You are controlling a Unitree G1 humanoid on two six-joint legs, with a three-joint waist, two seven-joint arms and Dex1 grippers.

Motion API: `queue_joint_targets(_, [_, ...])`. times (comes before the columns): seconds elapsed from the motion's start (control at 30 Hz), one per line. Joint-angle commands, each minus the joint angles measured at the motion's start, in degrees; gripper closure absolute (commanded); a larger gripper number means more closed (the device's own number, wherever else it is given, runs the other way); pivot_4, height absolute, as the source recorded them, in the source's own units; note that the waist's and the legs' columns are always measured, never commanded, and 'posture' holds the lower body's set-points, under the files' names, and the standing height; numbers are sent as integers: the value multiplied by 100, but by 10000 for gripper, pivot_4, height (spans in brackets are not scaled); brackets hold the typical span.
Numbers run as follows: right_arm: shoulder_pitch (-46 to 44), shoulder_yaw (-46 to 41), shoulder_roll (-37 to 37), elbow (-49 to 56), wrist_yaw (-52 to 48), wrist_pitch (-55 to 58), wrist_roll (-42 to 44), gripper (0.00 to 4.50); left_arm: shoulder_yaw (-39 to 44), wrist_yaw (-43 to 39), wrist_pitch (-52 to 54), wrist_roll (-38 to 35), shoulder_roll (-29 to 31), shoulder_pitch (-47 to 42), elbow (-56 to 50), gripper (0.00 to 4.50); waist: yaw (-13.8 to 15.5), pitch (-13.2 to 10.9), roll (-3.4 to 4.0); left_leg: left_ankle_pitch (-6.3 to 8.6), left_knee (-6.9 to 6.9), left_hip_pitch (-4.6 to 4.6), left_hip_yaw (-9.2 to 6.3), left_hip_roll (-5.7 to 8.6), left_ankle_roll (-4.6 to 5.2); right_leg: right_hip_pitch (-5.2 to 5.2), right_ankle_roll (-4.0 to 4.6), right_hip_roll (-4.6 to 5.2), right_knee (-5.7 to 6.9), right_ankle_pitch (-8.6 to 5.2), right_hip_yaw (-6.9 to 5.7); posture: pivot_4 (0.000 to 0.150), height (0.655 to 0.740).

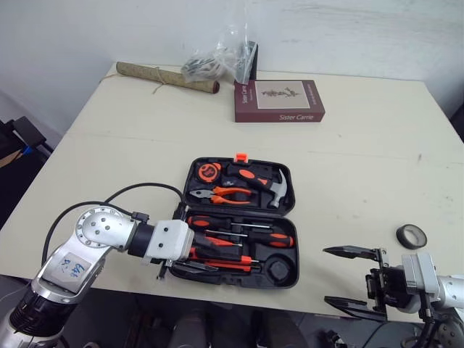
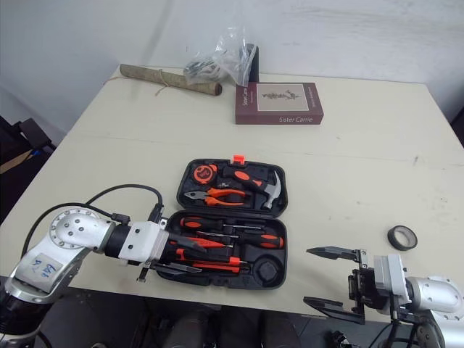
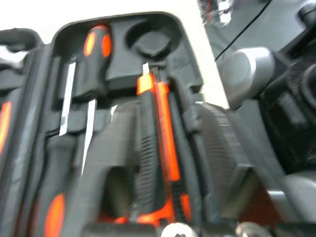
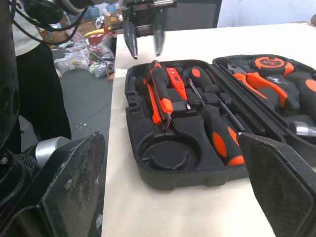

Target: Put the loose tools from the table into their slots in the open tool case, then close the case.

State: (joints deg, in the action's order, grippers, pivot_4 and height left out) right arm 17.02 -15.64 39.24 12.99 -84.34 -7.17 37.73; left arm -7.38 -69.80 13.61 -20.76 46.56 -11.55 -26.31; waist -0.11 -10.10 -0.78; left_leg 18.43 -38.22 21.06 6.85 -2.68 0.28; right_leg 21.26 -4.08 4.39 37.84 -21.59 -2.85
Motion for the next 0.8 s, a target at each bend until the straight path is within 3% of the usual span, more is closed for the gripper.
queue_joint_targets(0.03, [-17, -13, -21, -49, -39, -84, 21, 0, -214, 125, -254, 145, -233, 26, 121, 44478, 1, 0, 1, 0, 1, -2, 0, 1, 0, -1, 0, 0, 0, 0, 0, 1500, 7400])
queue_joint_targets(0.23, [-34, 8, -53, -118, -46, -127, -10, 0, -548, 480, -678, 852, -551, -72, 781, 44478, 3, 0, 0, 0, 0, -1, 1, 1, 0, -1, 0, -2, 0, 0, -1, 1500, 7400])
queue_joint_targets(0.5, [28, -4, -85, -94, -8, -132, -32, 0, -828, 545, -678, 1157, -655, -103, 1135, 44478, 22, 2, 3, 2, 1, -29, -2, 2, 3, -34, 0, 3, -4, 0, -4, 1500, 7400])
queue_joint_targets(0.6, [60, -8, -106, -87, 0, -149, -41, 0, -1057, 421, -469, 1180, -616, -106, 1050, 44478, 19, 4, 5, 15, 13, -82, -3, 3, 12, -93, 0, 5, -23, 0, -5, 1500, 7400])
queue_joint_targets(0.8, [93, 6, -170, -133, 2, -212, -81, 0, -1434, 616, 196, 1466, -634, -99, 1249, 44478, 35, 29, 36, 21, 13, -89, -4, 10, 20, -106, 0, 12, -31, 0, -4, 1500, 7400])
